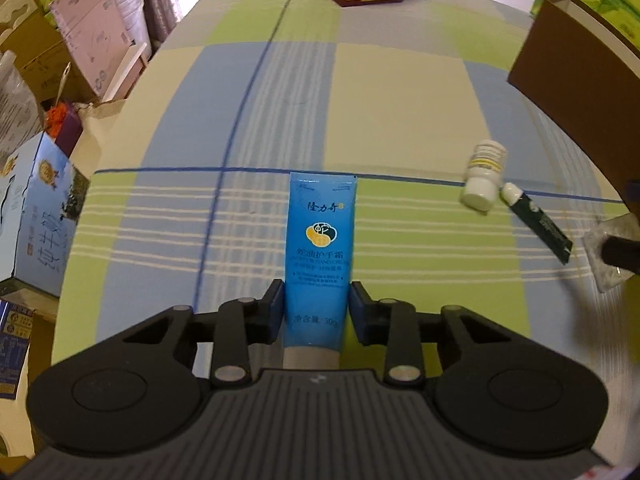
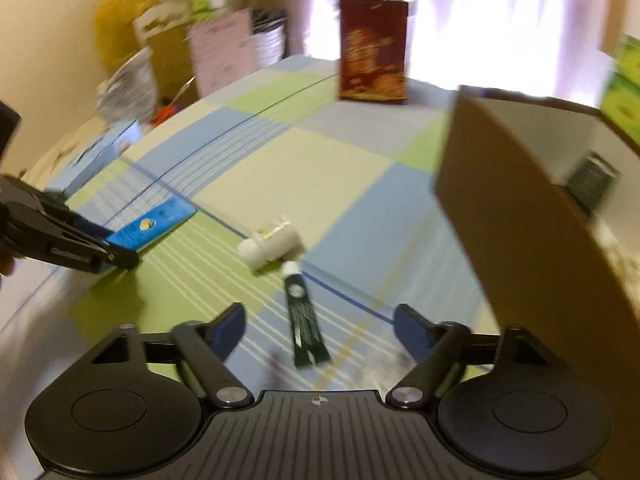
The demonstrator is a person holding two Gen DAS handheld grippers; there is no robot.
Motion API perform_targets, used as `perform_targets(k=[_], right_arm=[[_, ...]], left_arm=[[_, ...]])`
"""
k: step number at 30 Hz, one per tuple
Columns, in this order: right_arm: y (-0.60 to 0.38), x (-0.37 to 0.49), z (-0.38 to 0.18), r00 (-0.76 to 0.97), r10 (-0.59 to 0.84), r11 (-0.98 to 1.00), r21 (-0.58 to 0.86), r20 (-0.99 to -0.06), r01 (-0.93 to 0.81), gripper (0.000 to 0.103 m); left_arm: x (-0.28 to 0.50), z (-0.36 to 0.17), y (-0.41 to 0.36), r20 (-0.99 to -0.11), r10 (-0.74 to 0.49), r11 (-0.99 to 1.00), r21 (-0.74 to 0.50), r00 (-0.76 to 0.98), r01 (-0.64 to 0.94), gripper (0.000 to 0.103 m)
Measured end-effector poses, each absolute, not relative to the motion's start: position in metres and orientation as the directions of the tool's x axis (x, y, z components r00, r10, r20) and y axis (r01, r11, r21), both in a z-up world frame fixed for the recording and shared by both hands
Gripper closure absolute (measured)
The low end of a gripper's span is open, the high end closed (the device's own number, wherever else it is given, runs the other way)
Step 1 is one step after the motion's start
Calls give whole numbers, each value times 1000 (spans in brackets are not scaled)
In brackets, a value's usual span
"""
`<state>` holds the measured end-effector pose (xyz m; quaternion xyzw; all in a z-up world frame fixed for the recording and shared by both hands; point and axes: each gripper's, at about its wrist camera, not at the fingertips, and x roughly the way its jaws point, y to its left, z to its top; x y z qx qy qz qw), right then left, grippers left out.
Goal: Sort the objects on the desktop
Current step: 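Grasp the blue hand-cream tube with the left tool while the right tool grasps the dark green tube, then lift both tubes and carry them toward the brown box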
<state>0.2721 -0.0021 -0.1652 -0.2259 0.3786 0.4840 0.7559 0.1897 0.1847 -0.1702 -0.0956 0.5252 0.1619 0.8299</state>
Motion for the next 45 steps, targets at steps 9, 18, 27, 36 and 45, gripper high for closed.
perform_targets(k=[9, 18, 27, 36, 45], right_arm=[[30, 279, -194, 210, 531, 395, 20, -821, -918, 83], [2, 252, -190, 180, 516, 388, 42, -837, -921, 89], [-55, 219, -185, 176, 511, 425, 69, -842, -903, 89], [-111, 198, -182, 232, 474, 484, 31, -849, -875, 89], [-172, 191, -176, 294, 425, 588, 14, -856, -809, 89]], left_arm=[[173, -168, 194, -907, 163, 924, 2, 389, -382, 74], [176, -168, 197, -910, 153, 925, -6, 387, -379, 73], [176, -168, 176, -922, 151, 938, 20, 357, -345, 74], [158, -167, 129, -924, 99, 967, 1, 369, -255, 74], [131, -167, 44, -924, 4, 999, -12, 382, -37, 74]])
